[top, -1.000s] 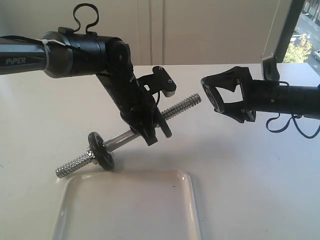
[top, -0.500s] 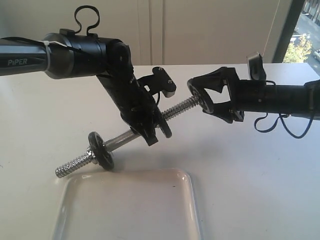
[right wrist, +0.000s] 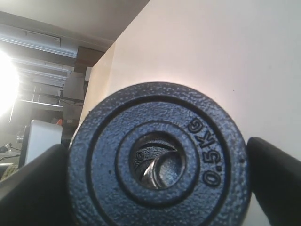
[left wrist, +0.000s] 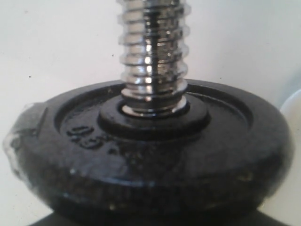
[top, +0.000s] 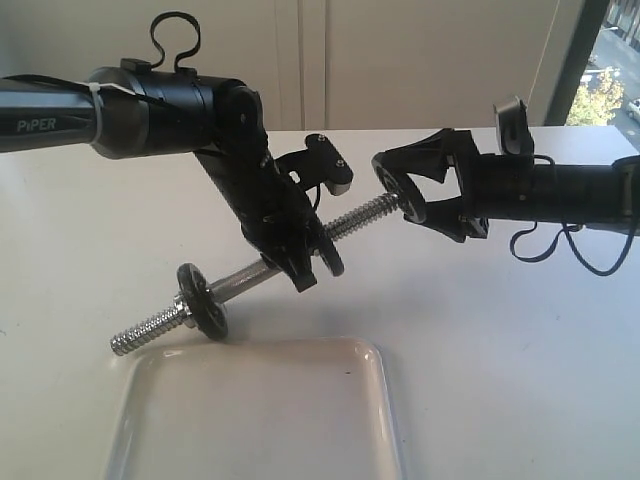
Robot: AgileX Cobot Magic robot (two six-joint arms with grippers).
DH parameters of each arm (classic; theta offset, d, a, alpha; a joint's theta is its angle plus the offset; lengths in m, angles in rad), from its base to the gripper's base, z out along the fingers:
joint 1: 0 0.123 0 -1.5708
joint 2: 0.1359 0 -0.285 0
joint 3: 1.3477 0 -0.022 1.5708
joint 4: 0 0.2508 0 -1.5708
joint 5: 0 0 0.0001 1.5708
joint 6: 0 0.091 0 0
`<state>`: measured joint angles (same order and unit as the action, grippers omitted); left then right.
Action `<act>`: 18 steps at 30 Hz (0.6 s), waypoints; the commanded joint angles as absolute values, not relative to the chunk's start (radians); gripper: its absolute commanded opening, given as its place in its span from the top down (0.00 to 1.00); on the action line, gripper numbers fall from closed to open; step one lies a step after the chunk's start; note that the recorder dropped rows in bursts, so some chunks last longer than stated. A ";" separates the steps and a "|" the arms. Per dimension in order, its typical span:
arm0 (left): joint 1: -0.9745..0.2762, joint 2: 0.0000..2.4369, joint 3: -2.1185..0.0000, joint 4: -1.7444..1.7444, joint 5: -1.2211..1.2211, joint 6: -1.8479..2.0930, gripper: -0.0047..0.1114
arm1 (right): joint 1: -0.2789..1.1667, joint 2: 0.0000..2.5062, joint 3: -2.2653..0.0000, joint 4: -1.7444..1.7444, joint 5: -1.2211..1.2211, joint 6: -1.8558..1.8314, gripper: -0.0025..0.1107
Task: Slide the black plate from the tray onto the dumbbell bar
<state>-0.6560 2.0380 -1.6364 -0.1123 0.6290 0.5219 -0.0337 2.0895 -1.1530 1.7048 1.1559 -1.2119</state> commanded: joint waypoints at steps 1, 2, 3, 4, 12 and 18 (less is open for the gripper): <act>-0.660 2.005 -1.665 -0.149 0.579 0.503 0.96 | -0.031 2.074 -1.148 1.744 1.221 -1.233 0.98; -0.660 2.005 -1.665 -0.149 0.575 0.496 0.96 | -0.031 2.074 -1.146 1.744 1.221 -1.235 0.98; -0.660 2.005 -1.665 -0.149 0.572 0.497 0.96 | -0.031 2.074 -1.141 1.744 1.221 -1.242 0.98; -0.660 2.005 -1.665 -0.149 0.571 0.493 0.96 | -0.031 2.074 -1.132 1.744 1.221 -1.254 0.98; -0.660 2.003 -1.665 -0.148 0.570 0.493 0.96 | -0.031 2.074 -1.103 1.744 1.221 -1.276 0.98; -0.660 2.003 -1.665 -0.148 0.553 0.493 0.96 | 0.013 2.074 -1.103 1.744 1.221 -1.277 0.98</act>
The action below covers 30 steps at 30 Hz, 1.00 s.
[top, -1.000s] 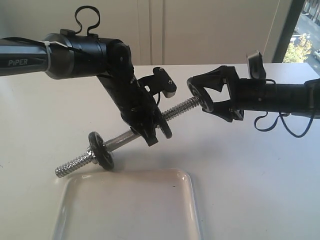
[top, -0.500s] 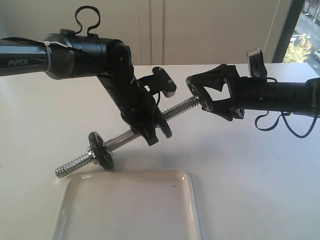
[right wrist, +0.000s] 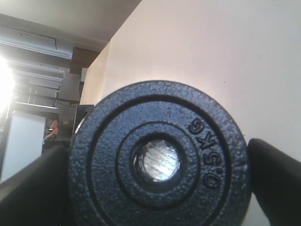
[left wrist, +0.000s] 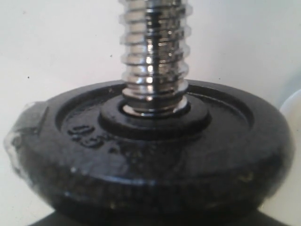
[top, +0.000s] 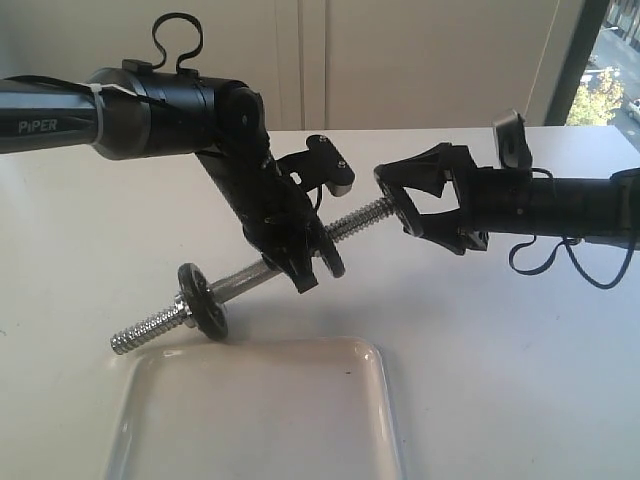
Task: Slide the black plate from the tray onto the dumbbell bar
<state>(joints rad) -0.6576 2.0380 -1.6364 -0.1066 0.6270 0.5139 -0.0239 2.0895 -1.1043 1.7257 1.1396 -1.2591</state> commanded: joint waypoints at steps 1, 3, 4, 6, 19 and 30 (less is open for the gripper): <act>-0.660 2.003 -1.665 -0.148 0.553 0.491 0.96 | 0.026 2.074 -1.103 1.744 1.221 -1.277 0.98; -0.660 2.003 -1.665 -0.148 0.551 0.489 0.96 | 0.049 2.074 -1.103 1.744 1.221 -1.277 0.98; -0.660 2.003 -1.665 -0.148 0.551 0.489 0.96 | 0.060 2.074 -1.103 1.744 1.221 -1.277 0.98; -0.660 2.003 -1.665 -0.148 0.551 0.485 0.96 | 0.078 2.074 -1.103 1.744 1.221 -1.287 0.98; -0.660 2.003 -1.665 -0.154 0.542 0.486 0.96 | 0.210 2.108 -1.103 1.744 1.198 -1.277 0.98; -0.660 2.003 -1.665 -0.154 0.548 0.486 0.96 | 0.225 2.120 -1.105 1.744 1.205 -1.292 0.57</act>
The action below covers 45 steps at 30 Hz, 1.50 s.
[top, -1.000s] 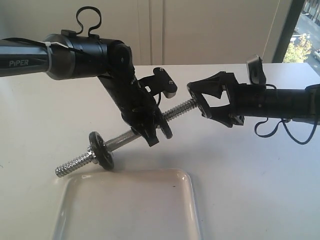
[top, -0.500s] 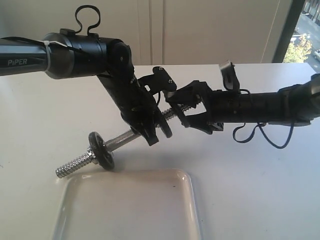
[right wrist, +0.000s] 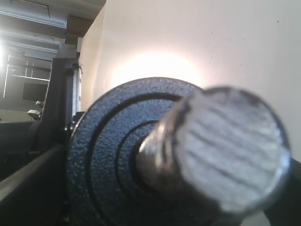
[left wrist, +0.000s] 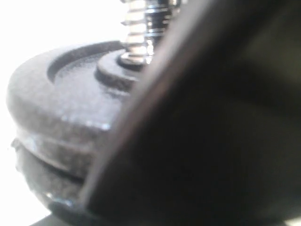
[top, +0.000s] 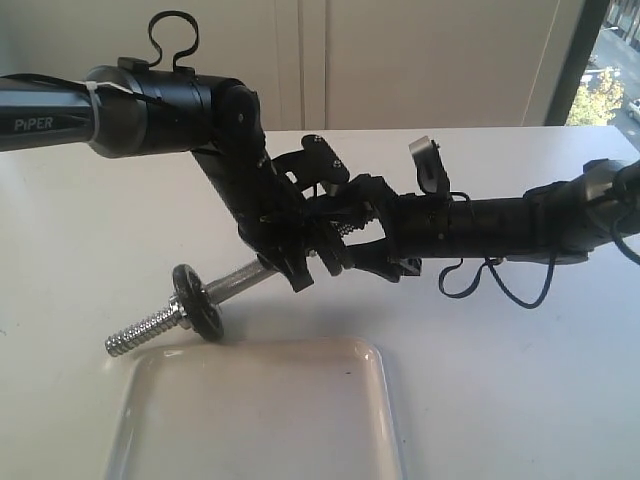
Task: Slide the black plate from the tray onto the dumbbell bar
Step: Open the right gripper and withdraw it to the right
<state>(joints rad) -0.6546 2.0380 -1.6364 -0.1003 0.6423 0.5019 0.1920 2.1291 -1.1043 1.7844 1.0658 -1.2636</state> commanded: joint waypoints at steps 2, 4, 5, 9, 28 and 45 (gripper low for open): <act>-0.660 2.003 -1.665 -0.154 0.554 0.486 0.96 | 0.225 2.120 -1.105 1.744 1.205 -1.319 0.35; -0.660 2.003 -1.665 -0.154 0.562 0.486 0.96 | 0.225 2.120 -1.105 1.744 1.184 -1.324 0.20; -0.660 2.003 -1.665 -0.152 0.569 0.489 0.96 | 0.220 2.120 -1.105 1.744 1.181 -1.328 0.14; -0.660 2.003 -1.665 -0.148 0.578 0.491 0.96 | 0.191 2.120 -1.109 1.714 1.172 -1.356 0.07; -0.660 2.003 -1.665 -0.142 0.632 0.500 0.96 | 0.005 2.120 -1.131 1.706 1.221 -1.341 0.07; -0.660 2.061 -1.665 -0.155 0.739 0.628 0.96 | -0.168 2.120 -1.131 1.710 1.221 -1.231 0.07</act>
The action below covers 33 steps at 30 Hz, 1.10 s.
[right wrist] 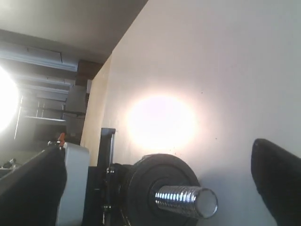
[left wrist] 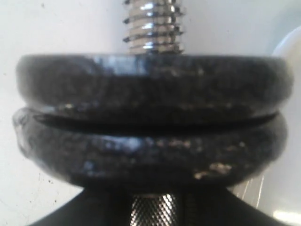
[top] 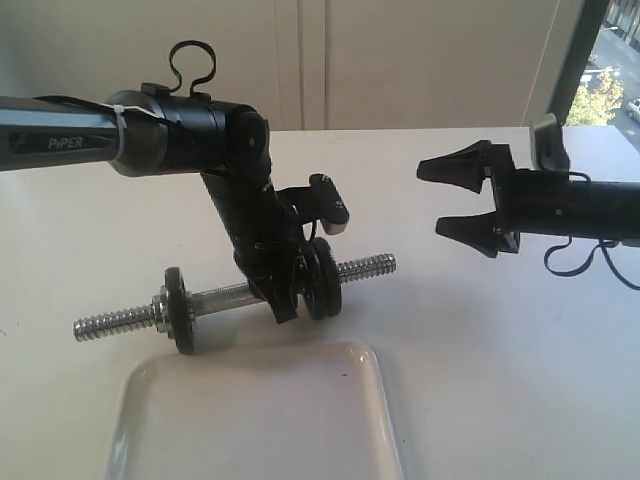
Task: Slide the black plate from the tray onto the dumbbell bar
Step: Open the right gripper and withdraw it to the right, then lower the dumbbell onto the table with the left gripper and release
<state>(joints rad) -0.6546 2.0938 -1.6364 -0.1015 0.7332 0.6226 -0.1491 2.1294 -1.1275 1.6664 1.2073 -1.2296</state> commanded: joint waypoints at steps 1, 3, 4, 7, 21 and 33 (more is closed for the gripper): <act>-0.660 2.064 -1.665 -0.155 0.739 0.628 0.96 | -0.169 2.115 -1.131 1.712 1.221 -1.234 0.07; -0.660 2.066 -1.665 -0.155 0.741 0.628 0.96 | -0.171 2.116 -1.131 1.712 1.221 -1.256 0.07; -0.660 2.066 -1.665 -0.155 0.741 0.628 0.96 | -0.171 2.116 -1.131 1.712 1.221 -1.257 0.09; -0.660 2.066 -1.665 -0.155 0.737 0.628 0.96 | -0.171 2.116 -1.131 1.714 1.221 -1.278 0.22; -0.660 2.066 -1.665 -0.155 0.732 0.628 0.96 | -0.171 1.805 -1.106 1.683 1.221 -1.386 0.97; -0.660 2.066 -1.665 -0.149 0.716 0.628 0.96 | -0.171 1.238 -0.821 1.663 1.221 -1.439 0.97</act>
<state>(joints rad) -0.6546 2.0959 -1.6403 -0.1071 0.7350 0.6302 -0.1675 1.3042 -0.8605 1.6663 1.2134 -1.4209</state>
